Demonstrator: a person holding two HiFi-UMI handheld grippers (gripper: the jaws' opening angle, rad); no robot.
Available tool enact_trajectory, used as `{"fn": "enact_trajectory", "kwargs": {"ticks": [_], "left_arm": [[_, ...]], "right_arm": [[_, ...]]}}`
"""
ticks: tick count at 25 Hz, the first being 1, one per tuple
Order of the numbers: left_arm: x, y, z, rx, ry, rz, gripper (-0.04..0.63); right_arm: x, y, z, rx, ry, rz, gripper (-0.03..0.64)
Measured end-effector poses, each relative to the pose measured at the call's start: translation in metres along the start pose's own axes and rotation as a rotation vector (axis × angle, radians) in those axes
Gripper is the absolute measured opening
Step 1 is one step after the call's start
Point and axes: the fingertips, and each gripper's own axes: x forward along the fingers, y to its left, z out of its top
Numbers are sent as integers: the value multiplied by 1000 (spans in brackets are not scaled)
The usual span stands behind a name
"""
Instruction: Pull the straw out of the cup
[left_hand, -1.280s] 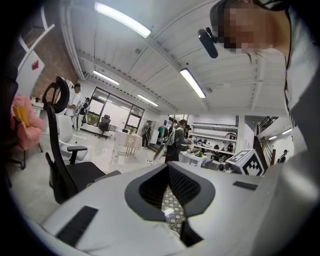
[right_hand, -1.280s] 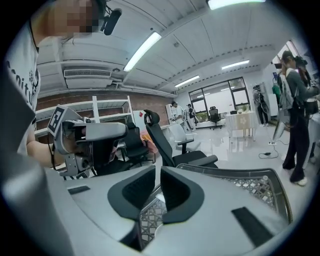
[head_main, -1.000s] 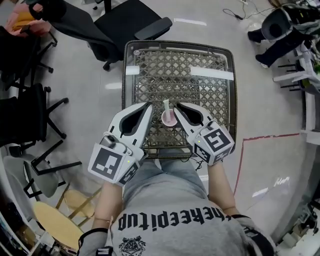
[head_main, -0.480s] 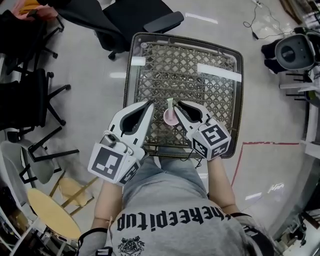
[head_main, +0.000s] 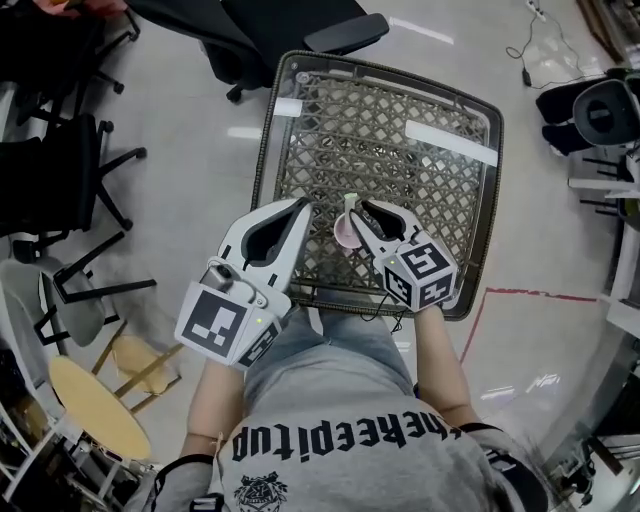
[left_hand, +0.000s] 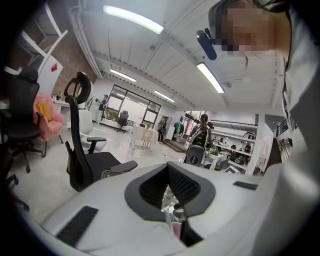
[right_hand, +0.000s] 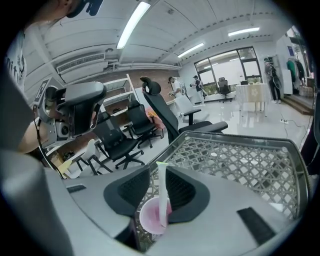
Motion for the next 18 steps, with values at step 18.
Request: {"fn": "enact_trajectory", "kwargs": {"ticks": [18], "left_arm": [[-5, 16, -15, -36, 24, 72, 28]], "right_arm": [[30, -6, -25, -16, 104, 52, 137]]}}
